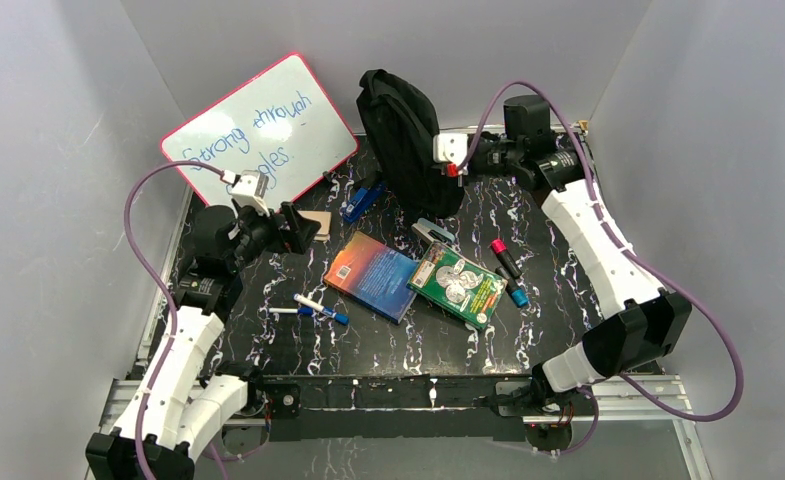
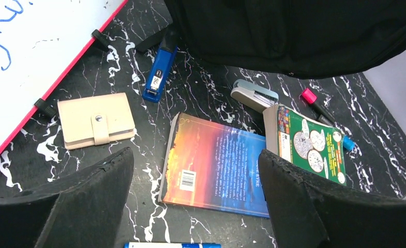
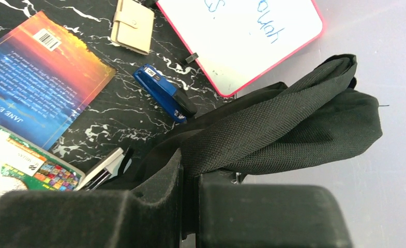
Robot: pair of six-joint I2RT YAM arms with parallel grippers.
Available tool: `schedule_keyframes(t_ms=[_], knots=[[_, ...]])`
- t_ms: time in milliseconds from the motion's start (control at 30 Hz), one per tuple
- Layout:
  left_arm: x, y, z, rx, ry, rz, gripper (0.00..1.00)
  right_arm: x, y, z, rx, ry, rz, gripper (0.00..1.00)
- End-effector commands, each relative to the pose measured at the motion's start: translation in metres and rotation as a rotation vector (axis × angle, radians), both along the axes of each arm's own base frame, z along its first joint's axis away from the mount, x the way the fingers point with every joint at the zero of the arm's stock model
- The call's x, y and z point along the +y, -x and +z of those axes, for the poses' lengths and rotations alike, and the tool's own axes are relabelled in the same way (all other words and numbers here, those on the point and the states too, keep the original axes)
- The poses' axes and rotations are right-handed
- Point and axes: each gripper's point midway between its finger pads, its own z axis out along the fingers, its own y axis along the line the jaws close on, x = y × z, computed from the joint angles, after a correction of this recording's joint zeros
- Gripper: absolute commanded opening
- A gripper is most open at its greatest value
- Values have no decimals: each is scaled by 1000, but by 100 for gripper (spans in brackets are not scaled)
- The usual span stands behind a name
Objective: Pack the student bag
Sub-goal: Place the student bag at the center of the board.
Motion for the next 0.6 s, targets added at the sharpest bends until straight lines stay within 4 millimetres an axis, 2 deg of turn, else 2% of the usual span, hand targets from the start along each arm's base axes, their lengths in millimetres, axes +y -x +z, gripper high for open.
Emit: schedule_keyframes(t_ms=[0,267,400,500,567], knots=[[-4,2,9,-101,-29,-59,86,4,21,53,-202,-84,89,0],[-15,13,22,-243,-82,-186,83,3,53,54,-183,-95,178,0],[-15,14,27,-278,-90,-190,83,-3,65,44,-161,-81,169,0],[-15,12,28,-283,-92,-187,82,-8,69,34,-150,-65,151,0],[-16,11,28,-284,-93,-191,81,-11,66,35,-168,-53,129,0]])
